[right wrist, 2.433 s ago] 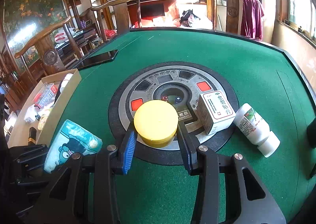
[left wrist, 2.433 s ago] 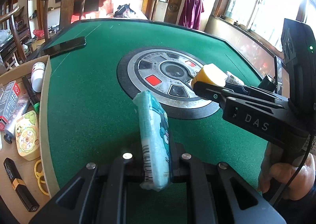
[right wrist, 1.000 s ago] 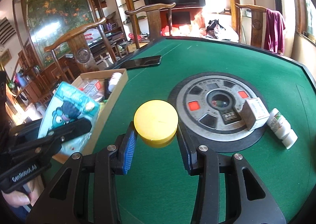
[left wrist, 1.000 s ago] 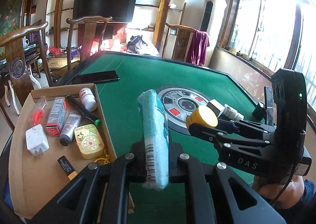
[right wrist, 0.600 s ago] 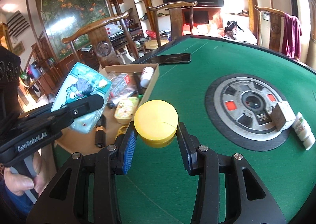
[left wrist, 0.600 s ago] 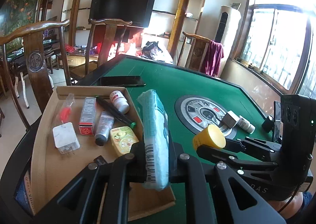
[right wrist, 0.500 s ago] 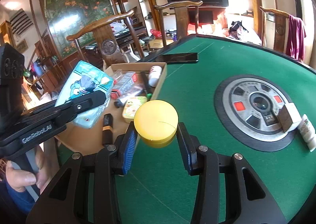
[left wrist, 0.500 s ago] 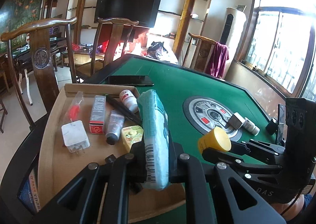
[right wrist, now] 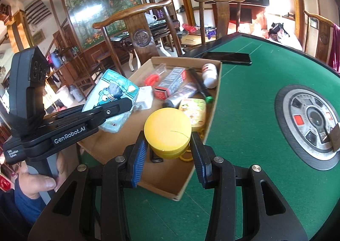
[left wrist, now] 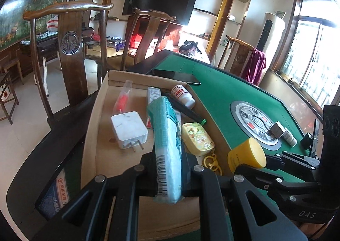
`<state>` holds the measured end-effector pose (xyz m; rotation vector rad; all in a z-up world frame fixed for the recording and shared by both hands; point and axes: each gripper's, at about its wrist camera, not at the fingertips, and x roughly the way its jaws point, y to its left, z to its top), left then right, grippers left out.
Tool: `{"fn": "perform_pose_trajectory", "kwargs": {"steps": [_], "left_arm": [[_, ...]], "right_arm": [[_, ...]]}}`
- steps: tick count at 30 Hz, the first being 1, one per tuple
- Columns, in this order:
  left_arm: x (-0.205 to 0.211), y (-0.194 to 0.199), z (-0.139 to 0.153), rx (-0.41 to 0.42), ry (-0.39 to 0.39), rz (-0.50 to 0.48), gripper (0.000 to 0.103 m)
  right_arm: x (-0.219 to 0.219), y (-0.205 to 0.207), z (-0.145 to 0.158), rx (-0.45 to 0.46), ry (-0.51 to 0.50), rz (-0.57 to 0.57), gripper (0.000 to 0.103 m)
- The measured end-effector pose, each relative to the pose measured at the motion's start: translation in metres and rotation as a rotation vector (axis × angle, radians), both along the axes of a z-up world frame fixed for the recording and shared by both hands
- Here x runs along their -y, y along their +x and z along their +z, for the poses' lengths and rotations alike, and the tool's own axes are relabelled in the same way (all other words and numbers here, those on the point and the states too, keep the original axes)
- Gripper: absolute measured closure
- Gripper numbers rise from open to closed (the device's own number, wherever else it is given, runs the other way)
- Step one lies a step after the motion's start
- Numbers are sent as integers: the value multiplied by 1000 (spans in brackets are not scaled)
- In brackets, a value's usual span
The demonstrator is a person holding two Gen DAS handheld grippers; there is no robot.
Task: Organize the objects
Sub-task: 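Carry the tissue pack and yellow container over the cardboard tray with both tools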
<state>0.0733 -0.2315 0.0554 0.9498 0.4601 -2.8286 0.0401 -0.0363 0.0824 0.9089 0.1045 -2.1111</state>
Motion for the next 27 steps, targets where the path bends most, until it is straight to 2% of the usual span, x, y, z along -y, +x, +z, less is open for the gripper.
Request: {"fn": "perform_pose_trajectory", "kwargs": {"steps": [6,17,27], "left_arm": [[16,11,-14,32,14,24,91],[31,21,-33,77,94,8,91],[31,22,-33,104,72,-11,88]], "right_arm": [[29,5,-10,32,28,69,62],[67,14,-30,64,91,150,62],[77,13,-41,104,119,167,62]]}}
